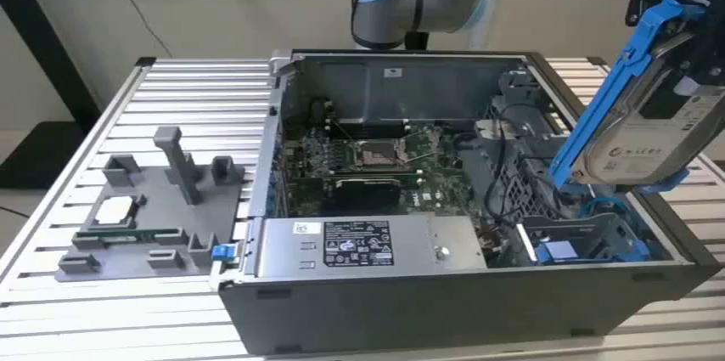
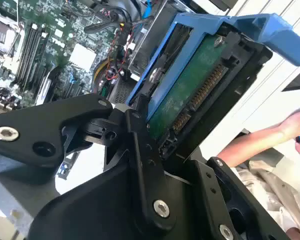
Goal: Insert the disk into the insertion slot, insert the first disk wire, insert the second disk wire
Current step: 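Insert the disk into the insertion slot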
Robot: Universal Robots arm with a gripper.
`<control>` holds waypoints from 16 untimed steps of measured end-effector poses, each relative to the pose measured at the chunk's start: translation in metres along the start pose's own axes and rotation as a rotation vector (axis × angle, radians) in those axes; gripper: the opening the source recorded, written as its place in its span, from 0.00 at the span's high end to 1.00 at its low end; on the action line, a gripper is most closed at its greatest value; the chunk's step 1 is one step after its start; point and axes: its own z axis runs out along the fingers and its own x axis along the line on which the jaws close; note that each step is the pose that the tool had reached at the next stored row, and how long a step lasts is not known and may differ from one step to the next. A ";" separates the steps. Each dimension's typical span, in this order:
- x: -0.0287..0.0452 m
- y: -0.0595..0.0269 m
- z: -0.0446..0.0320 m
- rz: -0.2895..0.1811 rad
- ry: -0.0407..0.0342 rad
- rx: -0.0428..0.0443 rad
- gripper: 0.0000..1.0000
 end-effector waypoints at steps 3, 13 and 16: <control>0.0000 0.0000 0.0007 0.000 0.0000 0.0000 1.00; 0.0000 -0.0001 0.0024 0.000 -0.0001 0.0000 1.00; 0.0000 -0.0001 0.0030 0.000 0.0000 0.0000 1.00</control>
